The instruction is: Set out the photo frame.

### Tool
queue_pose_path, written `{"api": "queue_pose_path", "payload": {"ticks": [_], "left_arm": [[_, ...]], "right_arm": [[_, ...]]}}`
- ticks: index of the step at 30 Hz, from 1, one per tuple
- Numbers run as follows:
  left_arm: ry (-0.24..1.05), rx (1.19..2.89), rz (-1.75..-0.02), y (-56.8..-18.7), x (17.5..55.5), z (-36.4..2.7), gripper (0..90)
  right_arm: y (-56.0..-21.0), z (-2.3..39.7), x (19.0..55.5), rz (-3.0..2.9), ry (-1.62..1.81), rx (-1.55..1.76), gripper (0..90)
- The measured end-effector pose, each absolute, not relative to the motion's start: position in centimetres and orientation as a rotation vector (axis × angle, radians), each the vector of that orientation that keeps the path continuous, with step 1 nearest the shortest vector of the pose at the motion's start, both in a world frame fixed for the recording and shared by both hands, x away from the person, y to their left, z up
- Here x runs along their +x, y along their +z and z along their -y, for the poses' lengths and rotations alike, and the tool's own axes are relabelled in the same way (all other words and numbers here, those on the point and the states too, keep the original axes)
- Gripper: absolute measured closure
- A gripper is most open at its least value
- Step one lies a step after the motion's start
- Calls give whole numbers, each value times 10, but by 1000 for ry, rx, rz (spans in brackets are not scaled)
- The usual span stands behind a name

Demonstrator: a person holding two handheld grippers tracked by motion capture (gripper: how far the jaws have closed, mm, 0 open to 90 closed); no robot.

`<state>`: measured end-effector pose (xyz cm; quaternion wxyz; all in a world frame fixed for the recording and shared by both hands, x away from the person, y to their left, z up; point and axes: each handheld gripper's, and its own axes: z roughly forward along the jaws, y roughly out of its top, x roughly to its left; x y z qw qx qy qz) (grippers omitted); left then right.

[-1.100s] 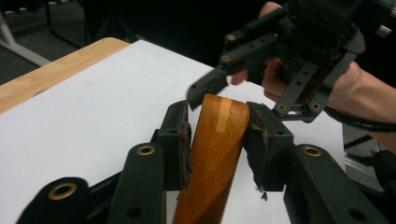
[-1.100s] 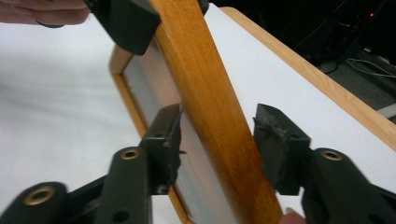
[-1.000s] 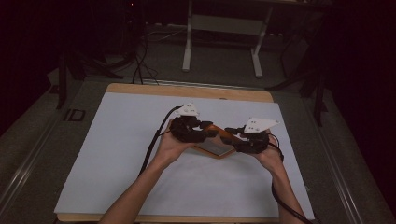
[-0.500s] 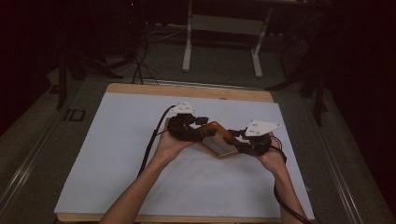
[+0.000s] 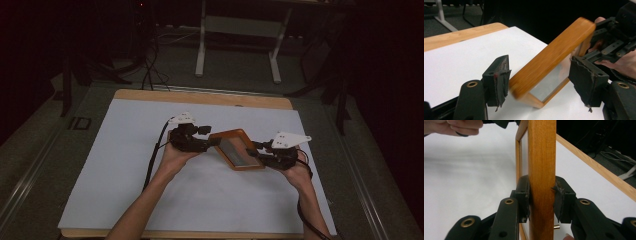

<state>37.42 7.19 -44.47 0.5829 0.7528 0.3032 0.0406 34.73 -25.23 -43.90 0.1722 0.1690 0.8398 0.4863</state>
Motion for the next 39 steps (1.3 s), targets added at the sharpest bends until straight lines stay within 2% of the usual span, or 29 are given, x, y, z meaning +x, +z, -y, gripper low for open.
{"api": "queue_pose_path", "payload": {"ticks": [17,28,32,39], "left_arm": [[59,1818,-643,-481,386,-50,304],[60,1857,-629,-489,390,-28,297],[66,1873,-627,-491,389,-23,318],[84,1918,-601,-495,385,-10,433]], "right_arm": [[-446,270,344,-2375,1422,520,685],[-447,274,343,-2376,1427,532,685],[-448,275,343,-2374,1424,537,685],[-449,280,343,-2367,1401,580,683]]}}
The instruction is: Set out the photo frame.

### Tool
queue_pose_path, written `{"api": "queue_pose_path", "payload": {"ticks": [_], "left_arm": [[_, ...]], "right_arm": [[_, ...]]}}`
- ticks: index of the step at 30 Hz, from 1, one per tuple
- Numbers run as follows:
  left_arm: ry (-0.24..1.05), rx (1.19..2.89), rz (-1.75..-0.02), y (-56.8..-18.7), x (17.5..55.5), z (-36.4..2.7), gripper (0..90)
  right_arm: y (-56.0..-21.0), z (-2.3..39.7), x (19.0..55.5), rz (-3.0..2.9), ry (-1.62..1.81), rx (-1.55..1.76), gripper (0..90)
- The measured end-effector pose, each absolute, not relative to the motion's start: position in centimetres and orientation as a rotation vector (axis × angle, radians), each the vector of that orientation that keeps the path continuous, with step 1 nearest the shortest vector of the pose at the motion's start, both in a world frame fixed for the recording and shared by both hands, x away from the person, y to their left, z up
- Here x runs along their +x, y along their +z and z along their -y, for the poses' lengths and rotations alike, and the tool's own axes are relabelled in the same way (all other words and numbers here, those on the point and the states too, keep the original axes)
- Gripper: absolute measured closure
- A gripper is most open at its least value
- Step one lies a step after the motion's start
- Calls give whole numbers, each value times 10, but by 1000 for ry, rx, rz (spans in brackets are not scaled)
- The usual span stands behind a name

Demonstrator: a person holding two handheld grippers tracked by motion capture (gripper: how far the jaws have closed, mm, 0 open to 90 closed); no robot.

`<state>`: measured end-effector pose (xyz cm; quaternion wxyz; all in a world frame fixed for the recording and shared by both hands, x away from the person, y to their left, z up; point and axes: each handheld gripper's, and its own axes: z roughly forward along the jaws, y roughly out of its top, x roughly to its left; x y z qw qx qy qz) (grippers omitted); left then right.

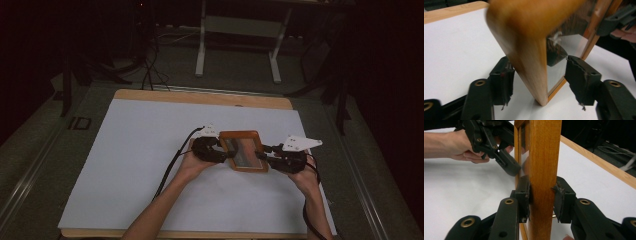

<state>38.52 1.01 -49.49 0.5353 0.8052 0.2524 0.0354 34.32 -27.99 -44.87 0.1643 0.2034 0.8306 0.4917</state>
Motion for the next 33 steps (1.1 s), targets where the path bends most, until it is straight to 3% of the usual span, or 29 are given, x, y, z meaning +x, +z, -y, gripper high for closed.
{"api": "queue_pose_path", "payload": {"ticks": [16,25,30,33], "left_arm": [[142,1922,-650,-491,383,-9,651],[118,1912,-634,-492,384,-9,643],[99,1896,-603,-494,386,1,492],[94,1888,-591,-494,386,3,462]], "right_arm": [[-453,293,349,-2359,1343,783,673],[-453,294,348,-2366,1350,772,676],[-452,290,346,-2367,1334,698,679],[-451,289,345,-2373,1318,672,678]]}}
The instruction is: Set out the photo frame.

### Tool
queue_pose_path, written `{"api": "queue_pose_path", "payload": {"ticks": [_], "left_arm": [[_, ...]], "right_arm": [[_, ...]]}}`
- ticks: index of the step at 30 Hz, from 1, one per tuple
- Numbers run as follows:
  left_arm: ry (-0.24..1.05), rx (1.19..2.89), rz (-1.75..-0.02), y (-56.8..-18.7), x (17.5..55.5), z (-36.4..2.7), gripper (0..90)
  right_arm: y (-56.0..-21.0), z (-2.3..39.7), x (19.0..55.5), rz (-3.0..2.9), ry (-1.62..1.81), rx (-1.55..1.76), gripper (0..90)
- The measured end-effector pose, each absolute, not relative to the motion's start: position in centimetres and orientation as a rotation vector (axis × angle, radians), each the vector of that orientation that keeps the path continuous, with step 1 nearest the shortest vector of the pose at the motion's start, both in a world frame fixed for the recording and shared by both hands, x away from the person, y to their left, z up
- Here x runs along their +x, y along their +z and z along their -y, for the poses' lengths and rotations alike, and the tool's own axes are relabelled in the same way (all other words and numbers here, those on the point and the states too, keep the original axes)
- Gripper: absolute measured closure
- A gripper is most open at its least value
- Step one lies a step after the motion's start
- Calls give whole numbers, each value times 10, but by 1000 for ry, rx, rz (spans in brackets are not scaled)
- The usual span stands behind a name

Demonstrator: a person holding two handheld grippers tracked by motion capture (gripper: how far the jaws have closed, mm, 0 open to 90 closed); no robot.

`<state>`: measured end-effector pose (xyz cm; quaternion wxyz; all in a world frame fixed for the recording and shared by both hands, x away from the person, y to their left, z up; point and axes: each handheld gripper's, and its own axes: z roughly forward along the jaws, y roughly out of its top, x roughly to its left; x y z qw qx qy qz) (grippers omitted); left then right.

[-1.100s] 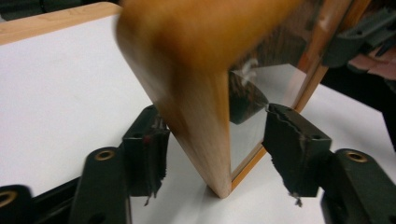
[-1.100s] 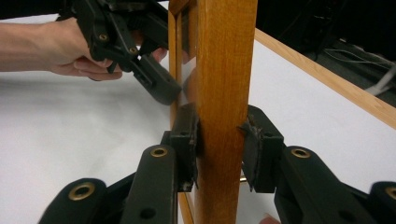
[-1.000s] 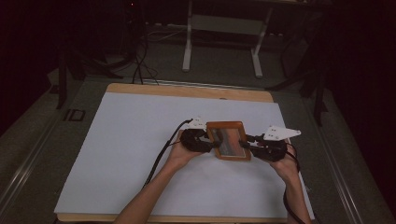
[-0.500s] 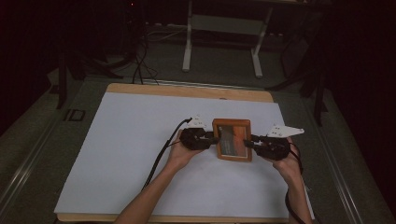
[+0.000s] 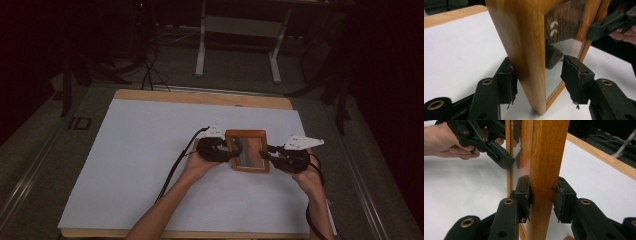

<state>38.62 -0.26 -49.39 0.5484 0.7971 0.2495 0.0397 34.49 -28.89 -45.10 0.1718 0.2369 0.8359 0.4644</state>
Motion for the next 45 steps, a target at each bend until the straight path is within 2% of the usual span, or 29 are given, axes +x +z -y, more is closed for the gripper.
{"api": "queue_pose_path", "payload": {"ticks": [3,7,21,45], "left_arm": [[92,1892,-594,-494,387,3,469],[110,1911,-586,-489,382,4,560],[125,1867,-633,-477,377,-14,554],[126,1878,-749,-467,361,-69,548]], "right_arm": [[-452,290,345,-2370,1327,682,677],[-452,288,348,-2363,1256,739,622],[-456,277,351,-2371,1341,806,618],[-461,225,356,-2427,1456,813,618]]}}
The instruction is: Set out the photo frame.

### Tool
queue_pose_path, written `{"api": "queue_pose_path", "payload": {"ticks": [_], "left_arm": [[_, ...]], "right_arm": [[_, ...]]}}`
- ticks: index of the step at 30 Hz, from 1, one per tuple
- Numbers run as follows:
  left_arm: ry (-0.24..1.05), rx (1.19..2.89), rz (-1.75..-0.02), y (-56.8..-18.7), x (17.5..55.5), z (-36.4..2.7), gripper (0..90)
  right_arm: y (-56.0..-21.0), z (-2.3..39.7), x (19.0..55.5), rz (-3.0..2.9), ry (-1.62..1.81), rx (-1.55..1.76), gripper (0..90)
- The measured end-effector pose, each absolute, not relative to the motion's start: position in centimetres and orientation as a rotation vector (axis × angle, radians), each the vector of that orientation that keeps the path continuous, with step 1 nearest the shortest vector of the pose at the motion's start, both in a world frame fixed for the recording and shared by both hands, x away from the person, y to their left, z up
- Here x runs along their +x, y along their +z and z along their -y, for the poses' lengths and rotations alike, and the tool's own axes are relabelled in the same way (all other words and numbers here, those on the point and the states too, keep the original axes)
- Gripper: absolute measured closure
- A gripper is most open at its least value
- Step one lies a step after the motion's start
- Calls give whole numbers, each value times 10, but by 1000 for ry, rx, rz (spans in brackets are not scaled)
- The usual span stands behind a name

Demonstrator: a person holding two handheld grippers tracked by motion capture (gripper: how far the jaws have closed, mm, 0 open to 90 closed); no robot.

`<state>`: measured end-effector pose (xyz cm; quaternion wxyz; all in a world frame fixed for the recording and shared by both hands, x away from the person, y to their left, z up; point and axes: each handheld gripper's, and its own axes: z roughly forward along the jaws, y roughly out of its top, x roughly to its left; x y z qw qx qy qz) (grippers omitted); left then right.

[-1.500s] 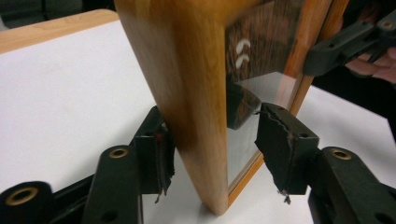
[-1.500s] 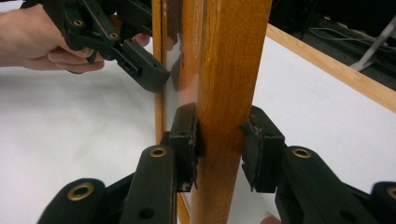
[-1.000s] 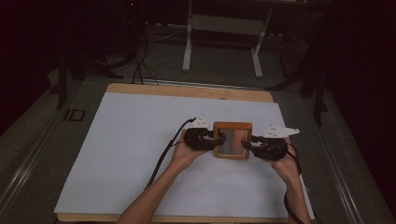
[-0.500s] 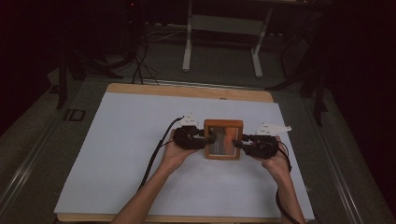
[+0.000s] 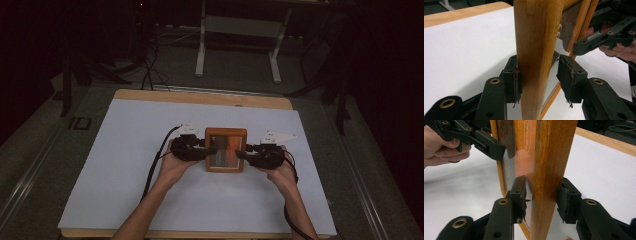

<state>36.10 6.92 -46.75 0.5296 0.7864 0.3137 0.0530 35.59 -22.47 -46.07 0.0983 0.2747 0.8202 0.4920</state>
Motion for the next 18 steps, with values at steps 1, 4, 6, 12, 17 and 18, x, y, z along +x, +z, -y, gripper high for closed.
{"api": "queue_pose_path", "payload": {"ticks": [1,4,6,12,17,18], "left_arm": [[126,1878,-749,-467,361,-69,548],[129,1872,-766,-468,357,-77,549],[125,1864,-778,-469,353,-84,549],[132,1864,-794,-470,348,-95,548],[135,1870,-811,-470,344,-106,549],[135,1872,-819,-470,343,-108,548]], "right_arm": [[-461,225,356,-2427,1456,813,618],[-462,218,356,-2439,1464,810,619],[-462,210,355,-2454,1462,797,619],[-464,197,354,-2482,1467,783,621],[-468,189,354,-2504,1484,792,622],[-470,184,354,-2515,1482,791,622]]}}
